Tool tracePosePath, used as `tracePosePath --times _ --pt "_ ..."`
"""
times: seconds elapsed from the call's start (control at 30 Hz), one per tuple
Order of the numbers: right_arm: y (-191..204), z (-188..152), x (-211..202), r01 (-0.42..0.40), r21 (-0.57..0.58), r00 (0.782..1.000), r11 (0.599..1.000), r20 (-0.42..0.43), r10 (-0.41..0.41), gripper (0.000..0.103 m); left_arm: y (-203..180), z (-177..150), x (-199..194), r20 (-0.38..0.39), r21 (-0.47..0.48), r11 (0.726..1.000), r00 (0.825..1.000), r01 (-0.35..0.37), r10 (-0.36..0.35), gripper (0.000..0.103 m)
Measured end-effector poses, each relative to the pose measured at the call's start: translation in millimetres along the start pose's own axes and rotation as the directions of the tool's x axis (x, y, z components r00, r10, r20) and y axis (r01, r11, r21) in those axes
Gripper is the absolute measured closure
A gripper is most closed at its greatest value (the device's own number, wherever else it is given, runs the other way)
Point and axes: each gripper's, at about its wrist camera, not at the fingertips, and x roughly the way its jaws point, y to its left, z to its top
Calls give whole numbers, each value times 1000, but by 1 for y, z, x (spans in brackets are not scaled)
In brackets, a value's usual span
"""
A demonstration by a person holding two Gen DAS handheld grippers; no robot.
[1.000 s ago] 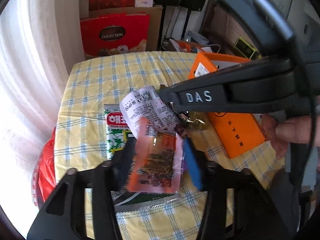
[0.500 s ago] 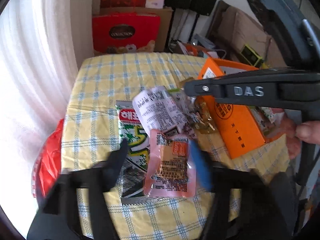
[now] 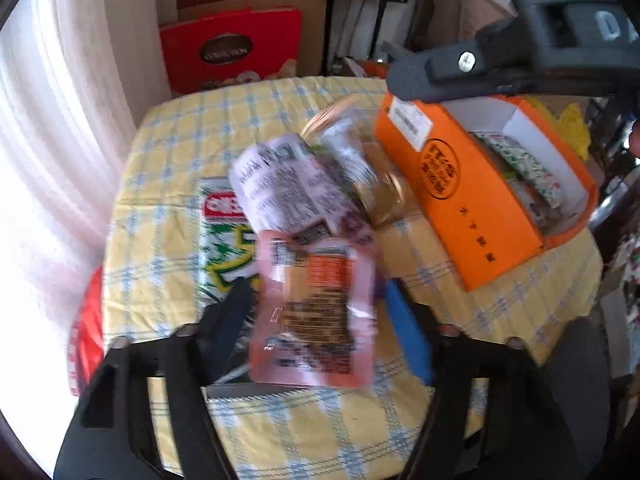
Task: Organize objects
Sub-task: 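Grasp the pink translucent packet with the left gripper while the right grasps the gold-wrapped snack, then lift both held snacks and carry them over the orange box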
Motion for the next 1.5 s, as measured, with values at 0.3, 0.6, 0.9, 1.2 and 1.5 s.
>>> tracePosePath --times 0.3,0.6,0.9,1.2,1.5 --pt "0 -3 4 32 -16 999 999 -36 -32 85 3 -3 -12 11 -50 999 1000 14 -13 52" --pt "6 24 47 124 -57 985 991 -113 -130 77 20 3 -24 43 -94 995 999 29 -25 52" --pt "14 36 91 221 -137 953 966 -179 -243 77 35 2 -23 58 -142 989 997 51 -43 52" --pt "9 43 121 262 -154 920 953 -259 -295 77 36 4 -21 61 -139 988 997 61 -53 52" --pt "3 35 127 267 -164 918 950 -257 -303 82 34 5 -22 66 -143 987 996 70 -60 52"
